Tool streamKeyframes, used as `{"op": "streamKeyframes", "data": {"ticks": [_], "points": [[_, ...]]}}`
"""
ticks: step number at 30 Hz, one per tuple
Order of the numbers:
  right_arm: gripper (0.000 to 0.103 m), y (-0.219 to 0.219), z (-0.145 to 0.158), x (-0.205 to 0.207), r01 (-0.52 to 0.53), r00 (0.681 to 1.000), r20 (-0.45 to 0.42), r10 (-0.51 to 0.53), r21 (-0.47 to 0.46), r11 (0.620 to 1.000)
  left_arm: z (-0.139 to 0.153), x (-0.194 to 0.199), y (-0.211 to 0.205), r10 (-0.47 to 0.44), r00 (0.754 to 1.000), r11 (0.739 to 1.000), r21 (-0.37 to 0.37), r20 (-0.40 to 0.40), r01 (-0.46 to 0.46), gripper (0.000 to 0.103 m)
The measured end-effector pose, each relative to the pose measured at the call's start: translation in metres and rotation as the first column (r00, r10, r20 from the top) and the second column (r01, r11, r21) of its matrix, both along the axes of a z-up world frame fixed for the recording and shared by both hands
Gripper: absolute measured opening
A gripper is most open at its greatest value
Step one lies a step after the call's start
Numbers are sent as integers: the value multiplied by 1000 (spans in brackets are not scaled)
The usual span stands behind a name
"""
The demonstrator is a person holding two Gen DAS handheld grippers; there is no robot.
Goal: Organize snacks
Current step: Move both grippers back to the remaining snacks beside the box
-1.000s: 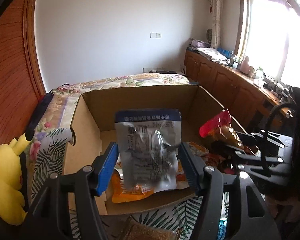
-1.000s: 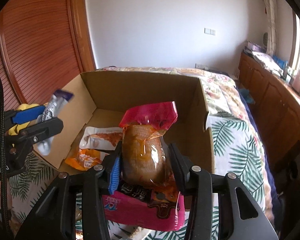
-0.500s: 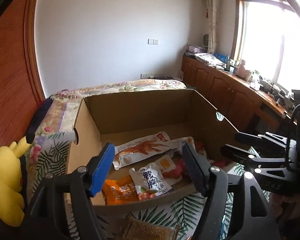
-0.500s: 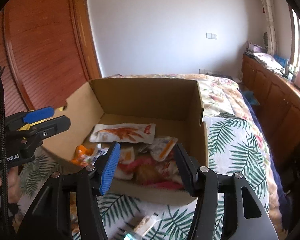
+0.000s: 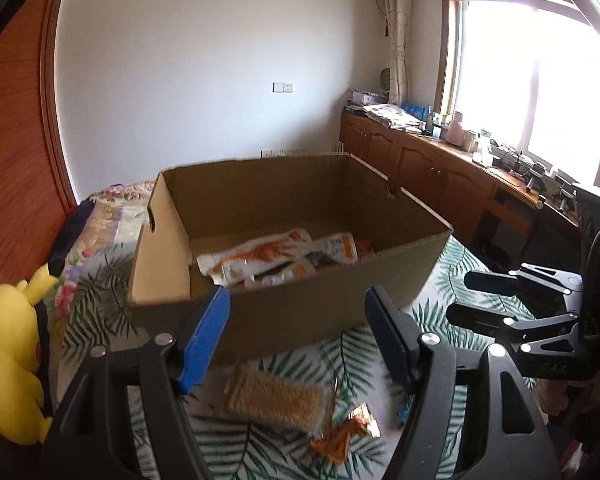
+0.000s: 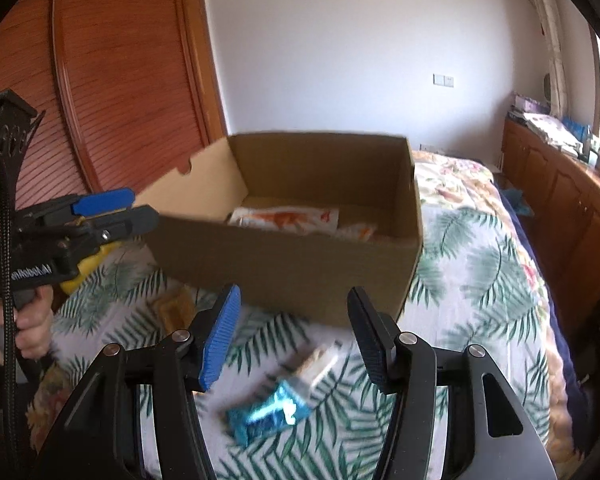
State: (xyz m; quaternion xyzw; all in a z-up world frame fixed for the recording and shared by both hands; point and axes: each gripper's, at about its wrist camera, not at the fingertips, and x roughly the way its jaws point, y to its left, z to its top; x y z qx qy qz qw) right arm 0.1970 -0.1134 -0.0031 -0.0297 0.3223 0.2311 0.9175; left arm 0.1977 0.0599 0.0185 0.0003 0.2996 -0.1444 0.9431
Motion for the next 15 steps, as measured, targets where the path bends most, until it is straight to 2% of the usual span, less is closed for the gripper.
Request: {"op": "streamKeyframes", "data": {"ticks": [6, 15], "points": [[57, -3, -38, -21, -4, 997, -75, 4, 9, 1000, -32, -15, 7, 20, 999, 1000, -9, -32, -21, 71], [57, -4, -71, -35, -32, 988, -152, 36, 26, 999, -67, -23, 14, 49, 996, 998, -21, -76, -51, 71]]}}
